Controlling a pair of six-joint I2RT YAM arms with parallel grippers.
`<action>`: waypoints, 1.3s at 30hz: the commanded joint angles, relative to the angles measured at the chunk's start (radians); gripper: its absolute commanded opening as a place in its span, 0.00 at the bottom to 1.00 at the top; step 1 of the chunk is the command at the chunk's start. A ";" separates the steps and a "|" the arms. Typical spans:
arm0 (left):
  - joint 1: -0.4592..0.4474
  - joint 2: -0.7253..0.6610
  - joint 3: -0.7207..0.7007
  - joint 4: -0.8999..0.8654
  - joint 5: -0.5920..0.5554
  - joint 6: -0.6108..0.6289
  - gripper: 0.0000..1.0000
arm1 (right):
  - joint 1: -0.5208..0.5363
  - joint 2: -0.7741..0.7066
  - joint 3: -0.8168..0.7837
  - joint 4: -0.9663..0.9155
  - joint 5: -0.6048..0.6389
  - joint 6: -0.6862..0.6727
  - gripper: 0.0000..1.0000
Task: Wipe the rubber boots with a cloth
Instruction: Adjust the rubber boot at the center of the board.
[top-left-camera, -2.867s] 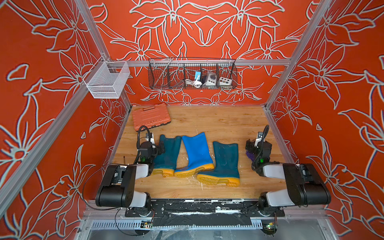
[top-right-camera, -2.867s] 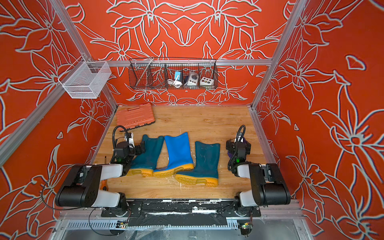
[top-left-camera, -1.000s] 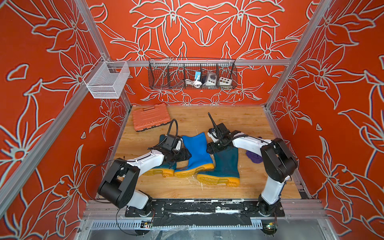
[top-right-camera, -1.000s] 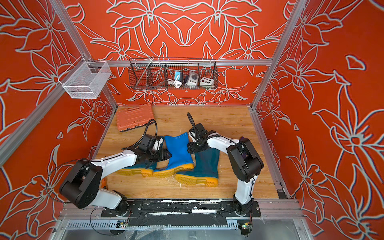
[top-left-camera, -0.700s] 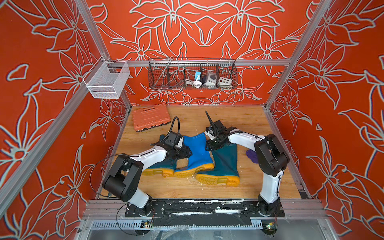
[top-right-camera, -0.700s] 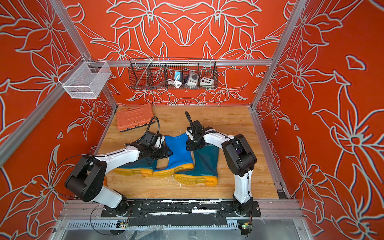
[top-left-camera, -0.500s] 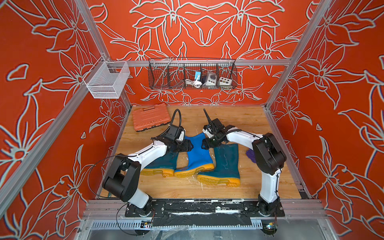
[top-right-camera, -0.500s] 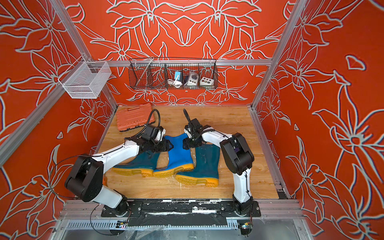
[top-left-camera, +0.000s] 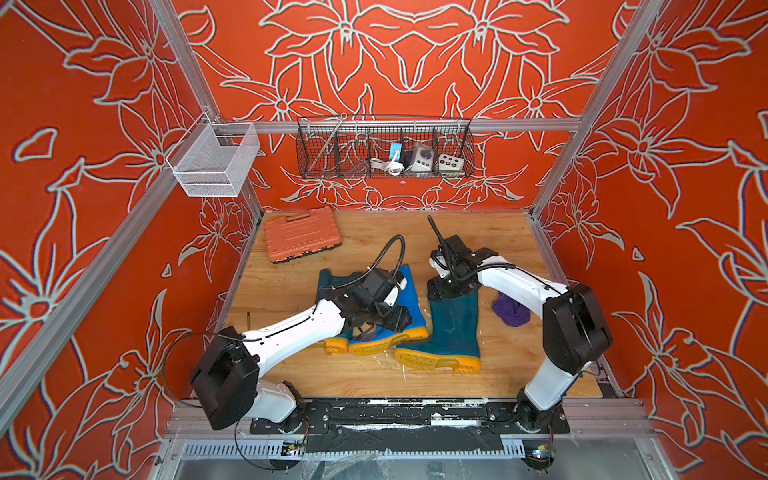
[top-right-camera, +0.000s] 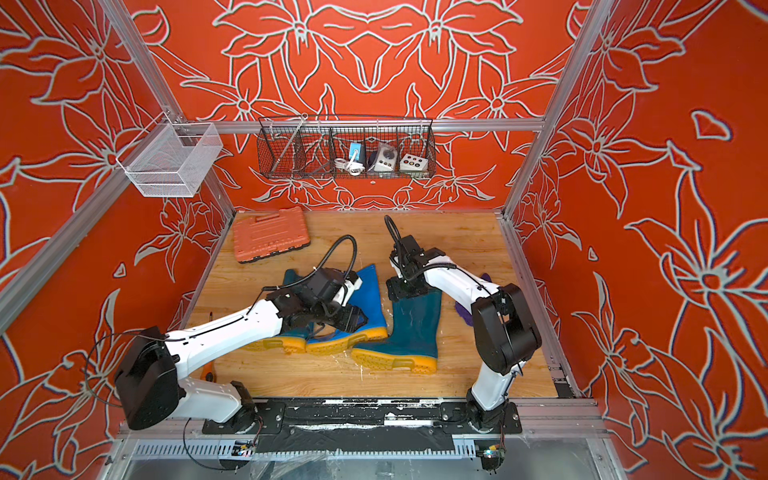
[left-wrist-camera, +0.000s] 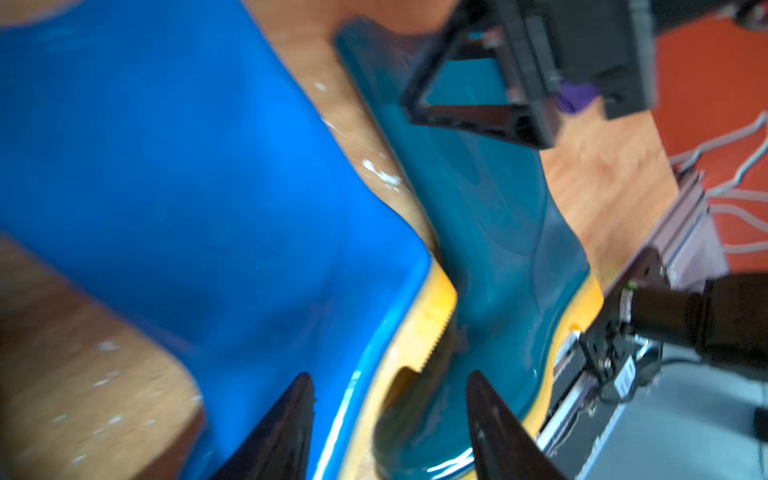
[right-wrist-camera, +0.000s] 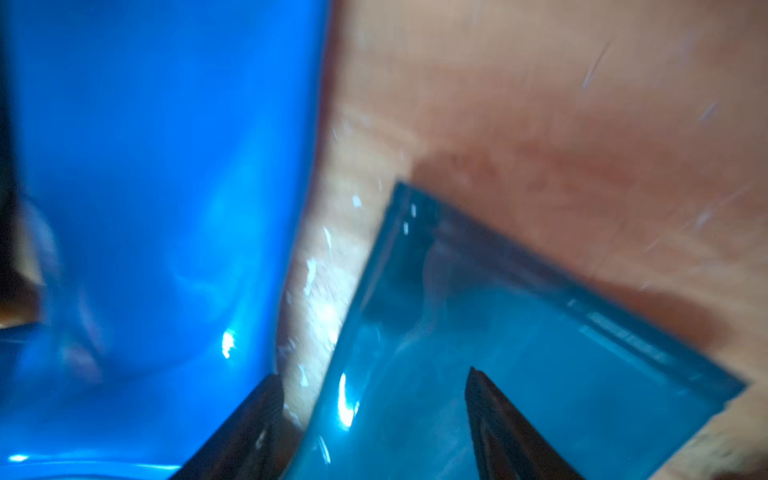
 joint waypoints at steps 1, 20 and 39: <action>-0.060 0.058 0.052 -0.003 -0.034 0.038 0.57 | 0.010 0.044 -0.036 -0.019 -0.011 0.046 0.72; -0.078 0.228 0.057 -0.076 -0.265 0.064 0.62 | -0.269 0.182 0.147 -0.100 0.109 0.078 0.00; 0.121 0.107 -0.051 -0.143 -0.285 0.139 0.37 | -0.418 0.168 0.268 -0.124 -0.122 0.140 0.63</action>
